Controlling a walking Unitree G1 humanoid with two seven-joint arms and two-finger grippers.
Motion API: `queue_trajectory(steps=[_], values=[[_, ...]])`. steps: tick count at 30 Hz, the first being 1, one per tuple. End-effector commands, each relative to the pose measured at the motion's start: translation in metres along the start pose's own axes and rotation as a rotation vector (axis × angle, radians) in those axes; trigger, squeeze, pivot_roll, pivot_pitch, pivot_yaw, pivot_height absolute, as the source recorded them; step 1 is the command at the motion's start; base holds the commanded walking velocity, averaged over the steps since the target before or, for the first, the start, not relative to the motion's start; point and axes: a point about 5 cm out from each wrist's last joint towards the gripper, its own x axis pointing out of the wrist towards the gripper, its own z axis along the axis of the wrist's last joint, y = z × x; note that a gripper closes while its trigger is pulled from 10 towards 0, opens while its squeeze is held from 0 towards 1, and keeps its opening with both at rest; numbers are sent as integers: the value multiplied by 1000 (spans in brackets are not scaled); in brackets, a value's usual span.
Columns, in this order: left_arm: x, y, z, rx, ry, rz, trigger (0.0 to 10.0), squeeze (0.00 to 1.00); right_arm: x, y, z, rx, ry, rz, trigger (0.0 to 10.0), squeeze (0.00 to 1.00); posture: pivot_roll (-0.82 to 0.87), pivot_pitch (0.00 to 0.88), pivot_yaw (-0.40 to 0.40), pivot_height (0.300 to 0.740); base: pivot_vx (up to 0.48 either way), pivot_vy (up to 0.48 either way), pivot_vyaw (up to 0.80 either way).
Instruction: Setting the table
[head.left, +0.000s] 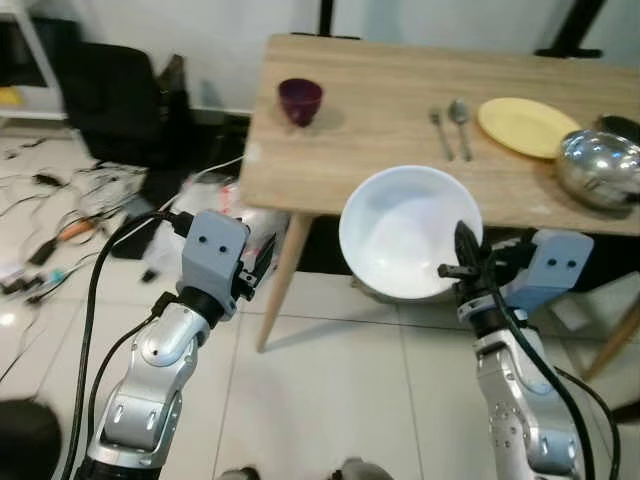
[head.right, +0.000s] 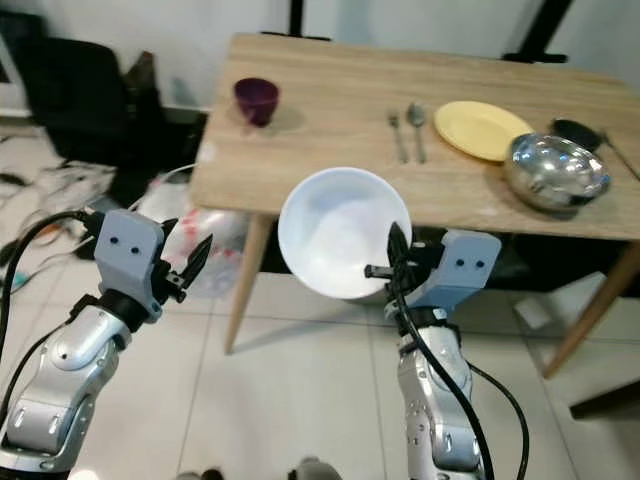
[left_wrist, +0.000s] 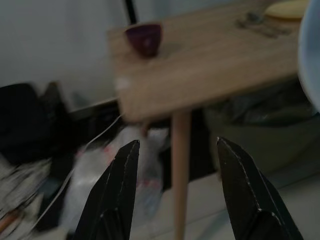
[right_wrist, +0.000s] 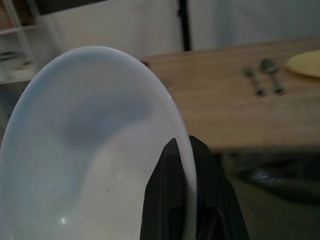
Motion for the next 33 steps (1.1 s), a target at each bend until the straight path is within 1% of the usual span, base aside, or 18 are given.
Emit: queue_trajectory(steps=[1,7,17,19,33], values=[[-1,-3,-4,-3,16,-7,10000,0,-3,-6,0,-19,-2,-23,10000,0,-100,26,29,740,0,0,0],[-1,-4,-4,-21,21,-9,10000,0,-3,-7,0,-19,-2,-24,10000,0,-100,26,29,740,0,0,0],[-1,-4,-4,-20,25,-12,10000,0,-3,-7,0,-19,2,-25,10000,0,-103,26,30,740,0,0,0],[-1,-4,-5,-17,27,-10,10000,0,-2,-7,-2,2,14,-29,10000,0,-102,25,28,740,0,0,-800],[0,-5,-6,-15,28,-11,10000,0,-2,-9,-3,1,19,-33,10000,0,-106,21,27,740,0,0,-800]])
